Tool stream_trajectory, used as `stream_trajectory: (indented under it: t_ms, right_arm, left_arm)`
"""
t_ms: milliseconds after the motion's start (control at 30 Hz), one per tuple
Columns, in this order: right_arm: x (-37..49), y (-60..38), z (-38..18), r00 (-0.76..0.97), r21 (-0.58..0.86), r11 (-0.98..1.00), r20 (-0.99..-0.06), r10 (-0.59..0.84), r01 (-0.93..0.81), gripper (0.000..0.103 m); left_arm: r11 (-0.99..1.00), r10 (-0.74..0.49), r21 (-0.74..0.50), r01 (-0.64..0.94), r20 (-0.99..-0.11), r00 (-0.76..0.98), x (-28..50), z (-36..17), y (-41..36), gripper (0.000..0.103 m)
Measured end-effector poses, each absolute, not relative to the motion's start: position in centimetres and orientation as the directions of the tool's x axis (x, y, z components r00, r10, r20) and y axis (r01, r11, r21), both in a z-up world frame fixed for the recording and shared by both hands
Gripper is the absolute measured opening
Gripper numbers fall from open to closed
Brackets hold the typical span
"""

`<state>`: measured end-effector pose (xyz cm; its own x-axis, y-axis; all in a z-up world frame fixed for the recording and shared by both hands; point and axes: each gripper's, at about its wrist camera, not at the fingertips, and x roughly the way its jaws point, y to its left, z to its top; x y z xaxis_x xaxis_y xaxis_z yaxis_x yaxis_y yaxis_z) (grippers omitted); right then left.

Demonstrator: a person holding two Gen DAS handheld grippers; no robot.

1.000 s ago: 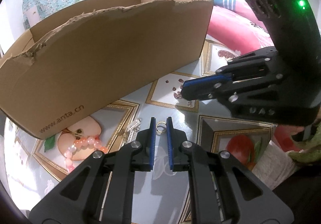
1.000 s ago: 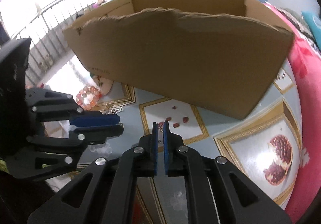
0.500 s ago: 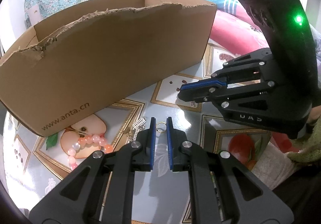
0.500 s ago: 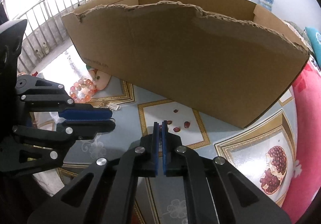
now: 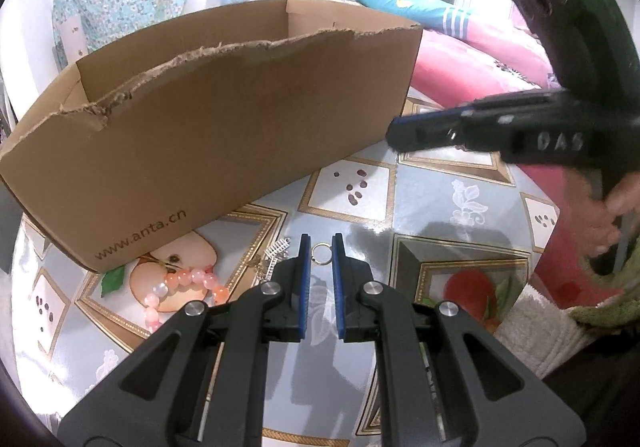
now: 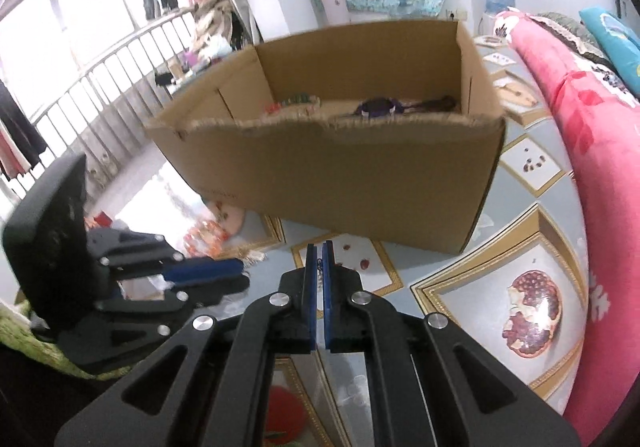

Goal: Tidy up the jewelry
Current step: 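Carry both held pieces up over the box, then open both tools over the box and pull them back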

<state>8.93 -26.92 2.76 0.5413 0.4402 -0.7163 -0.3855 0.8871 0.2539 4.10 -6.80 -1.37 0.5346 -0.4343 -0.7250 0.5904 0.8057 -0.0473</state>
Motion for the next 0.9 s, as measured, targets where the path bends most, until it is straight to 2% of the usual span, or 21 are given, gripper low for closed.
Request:
stream_trajectory:
  t_ms: [167, 367, 500, 600, 900]
  right_arm:
    - [8.3, -26.9, 6.2, 0.598, 0.246, 0.879, -0.656, 0.461, -0.408, 0.003]
    - [9.6, -26.6, 11.2, 0.666, 0.214, 0.863, -0.561, 0.492, -0.457, 0.003]
    - [11.9, -26.2, 13.1, 0.666, 0.233, 0.845, -0.53, 0.525, -0.481, 0.003]
    - [14.4, -25.5, 13.1, 0.645, 0.236, 0.845, -0.558, 0.523, -0.48, 0.003]
    - [23.2, -24.2, 10.5, 0.529, 0.283, 0.861, -0.694, 0.487, -0.422, 0.004]
  left_arm:
    - [0.803, -0.454, -0.046, 0.594, -0.693, 0.56, 3.7, 0.6, -6.3, 0.009]
    - [0.779, -0.548, -0.09, 0.62, -0.578, 0.605, 4.2, 6.6, -4.7, 0.009]
    - [0.777, -0.571, -0.099, 0.622, -0.527, 0.629, 6.2, 9.6, -4.3, 0.009]
    - [0.791, -0.559, -0.125, 0.6, -0.545, 0.624, 9.1, 10.0, -4.4, 0.009]
    - [0.808, -0.54, -0.251, 0.533, -0.677, 0.5, 18.2, 7.8, -6.4, 0.01]
